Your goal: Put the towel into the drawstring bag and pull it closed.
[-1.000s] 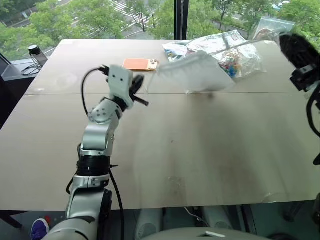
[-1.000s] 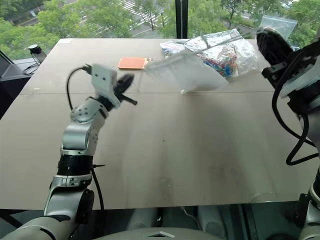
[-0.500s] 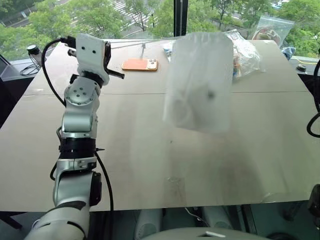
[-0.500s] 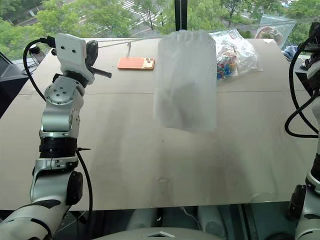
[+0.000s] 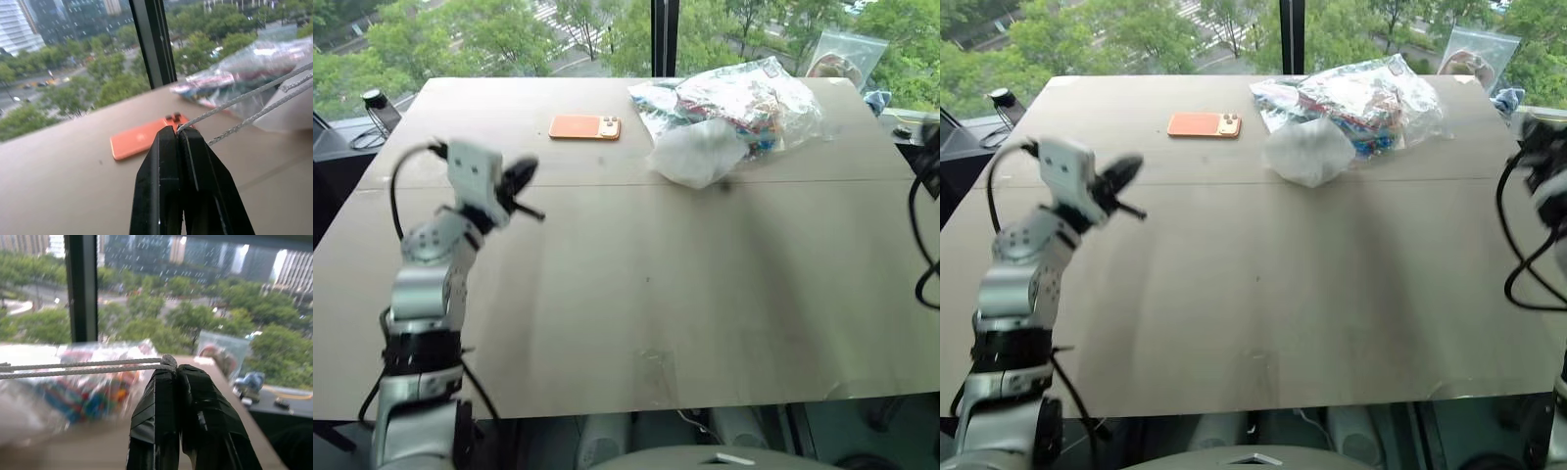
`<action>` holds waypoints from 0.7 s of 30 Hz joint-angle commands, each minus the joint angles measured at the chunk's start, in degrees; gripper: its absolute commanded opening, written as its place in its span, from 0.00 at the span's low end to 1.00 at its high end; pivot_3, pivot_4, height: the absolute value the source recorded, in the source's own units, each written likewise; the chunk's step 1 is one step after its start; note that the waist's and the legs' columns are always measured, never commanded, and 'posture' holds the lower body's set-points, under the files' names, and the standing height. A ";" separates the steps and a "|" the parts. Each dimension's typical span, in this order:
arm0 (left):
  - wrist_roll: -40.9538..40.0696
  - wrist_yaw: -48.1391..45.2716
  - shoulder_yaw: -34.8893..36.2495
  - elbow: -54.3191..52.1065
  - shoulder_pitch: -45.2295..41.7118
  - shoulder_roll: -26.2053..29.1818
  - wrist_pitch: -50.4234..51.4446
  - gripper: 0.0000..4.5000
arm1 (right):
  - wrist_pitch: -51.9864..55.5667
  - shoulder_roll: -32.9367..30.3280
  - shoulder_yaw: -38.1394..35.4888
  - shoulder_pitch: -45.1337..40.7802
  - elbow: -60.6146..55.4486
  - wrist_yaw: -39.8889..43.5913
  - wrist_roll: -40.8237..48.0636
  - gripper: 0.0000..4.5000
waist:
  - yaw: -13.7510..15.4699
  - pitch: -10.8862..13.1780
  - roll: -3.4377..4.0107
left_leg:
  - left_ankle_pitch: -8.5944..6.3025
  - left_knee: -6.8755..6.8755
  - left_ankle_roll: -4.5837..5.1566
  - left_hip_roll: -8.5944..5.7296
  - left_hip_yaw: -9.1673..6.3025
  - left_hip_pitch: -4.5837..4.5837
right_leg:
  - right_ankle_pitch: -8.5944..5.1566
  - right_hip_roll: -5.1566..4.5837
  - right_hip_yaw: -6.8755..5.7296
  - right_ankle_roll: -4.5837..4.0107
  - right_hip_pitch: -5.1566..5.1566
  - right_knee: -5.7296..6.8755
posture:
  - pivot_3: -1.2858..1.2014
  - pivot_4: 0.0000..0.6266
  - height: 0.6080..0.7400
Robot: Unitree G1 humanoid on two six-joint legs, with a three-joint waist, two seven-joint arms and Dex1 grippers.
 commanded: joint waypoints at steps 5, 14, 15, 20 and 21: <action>-11.22 -8.84 0.84 -13.82 13.66 -2.41 5.87 0.13 | -1.98 -1.64 10.83 11.06 -8.04 11.47 -5.83 0.07 | 0.23 0.00 0.01 | 0.00 0.10 0.00 -0.01 0.00 0.14 | 0.00 0.02 -0.03 0.00 0.10 0.09 | 0.52 0.24 1.00; -19.11 -19.15 9.41 -21.72 33.04 4.26 11.31 0.98 | -8.96 -3.76 0.48 34.91 -13.32 26.57 -6.96 0.92 | 0.22 -0.02 0.02 | -0.01 0.01 0.00 0.02 0.06 0.24 | -0.05 0.06 0.06 -0.02 0.11 0.06 | 0.52 0.24 1.00; -18.84 -19.31 9.78 -23.56 35.55 4.17 10.71 1.00 | -10.65 -3.39 -1.98 37.81 -13.20 28.64 -6.82 0.99 | 0.24 -0.02 0.02 | -0.01 0.01 0.00 0.02 0.08 0.24 | -0.05 0.05 0.06 -0.02 0.10 0.05 | 0.52 0.24 1.00; -18.81 -17.64 11.57 -27.26 39.16 2.54 9.47 1.00 | -12.87 -0.55 -9.03 41.41 -16.33 28.85 -5.71 0.99 | 0.23 -0.02 -0.02 | -0.01 0.05 0.00 0.03 0.27 0.60 | -0.31 0.02 0.25 0.04 0.37 0.02 | 0.52 0.24 1.00; -18.56 -17.04 11.33 -27.63 38.94 2.11 9.35 1.00 | -12.64 -0.22 -9.32 41.08 -16.65 28.62 -5.55 0.99 | 0.22 -0.03 -0.04 | -0.01 0.06 -0.01 0.05 0.30 0.81 | -0.32 0.03 0.28 0.04 0.50 0.04 | 0.52 0.24 1.00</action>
